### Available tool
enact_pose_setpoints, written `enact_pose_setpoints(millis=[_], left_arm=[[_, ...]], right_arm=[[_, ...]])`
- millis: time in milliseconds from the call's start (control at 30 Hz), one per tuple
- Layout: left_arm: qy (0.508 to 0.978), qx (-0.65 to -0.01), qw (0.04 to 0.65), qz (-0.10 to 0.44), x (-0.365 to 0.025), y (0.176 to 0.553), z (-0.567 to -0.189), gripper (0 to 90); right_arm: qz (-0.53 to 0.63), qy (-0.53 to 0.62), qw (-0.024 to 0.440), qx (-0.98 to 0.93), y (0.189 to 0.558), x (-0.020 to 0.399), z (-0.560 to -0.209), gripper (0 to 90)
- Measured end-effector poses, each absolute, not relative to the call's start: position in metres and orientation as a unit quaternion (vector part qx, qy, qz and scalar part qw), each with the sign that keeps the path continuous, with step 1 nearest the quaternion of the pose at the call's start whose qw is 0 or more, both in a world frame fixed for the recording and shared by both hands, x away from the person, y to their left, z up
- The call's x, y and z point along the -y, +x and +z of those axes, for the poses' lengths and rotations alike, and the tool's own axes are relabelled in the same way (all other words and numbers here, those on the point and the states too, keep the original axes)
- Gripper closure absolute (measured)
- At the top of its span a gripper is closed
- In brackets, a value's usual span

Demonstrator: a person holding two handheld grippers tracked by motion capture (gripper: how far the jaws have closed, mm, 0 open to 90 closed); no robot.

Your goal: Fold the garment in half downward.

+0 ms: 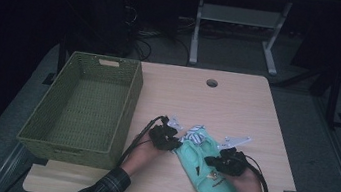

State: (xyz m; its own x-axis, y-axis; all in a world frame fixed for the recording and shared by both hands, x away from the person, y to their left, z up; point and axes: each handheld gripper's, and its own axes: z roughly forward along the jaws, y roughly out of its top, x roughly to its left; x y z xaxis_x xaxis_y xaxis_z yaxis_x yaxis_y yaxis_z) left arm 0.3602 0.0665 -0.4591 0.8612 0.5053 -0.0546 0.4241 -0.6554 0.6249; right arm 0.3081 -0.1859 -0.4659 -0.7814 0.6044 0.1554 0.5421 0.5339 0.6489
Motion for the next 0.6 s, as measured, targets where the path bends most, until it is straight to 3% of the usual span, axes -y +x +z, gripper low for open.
enact_pose_setpoints(millis=[600], left_arm=[[0.873,-0.269,0.404,0.049,-0.077,0.362,-0.428,83.0]], right_arm=[[0.354,0.326,0.054,-0.875,0.313,0.181,-0.466,89.6]])
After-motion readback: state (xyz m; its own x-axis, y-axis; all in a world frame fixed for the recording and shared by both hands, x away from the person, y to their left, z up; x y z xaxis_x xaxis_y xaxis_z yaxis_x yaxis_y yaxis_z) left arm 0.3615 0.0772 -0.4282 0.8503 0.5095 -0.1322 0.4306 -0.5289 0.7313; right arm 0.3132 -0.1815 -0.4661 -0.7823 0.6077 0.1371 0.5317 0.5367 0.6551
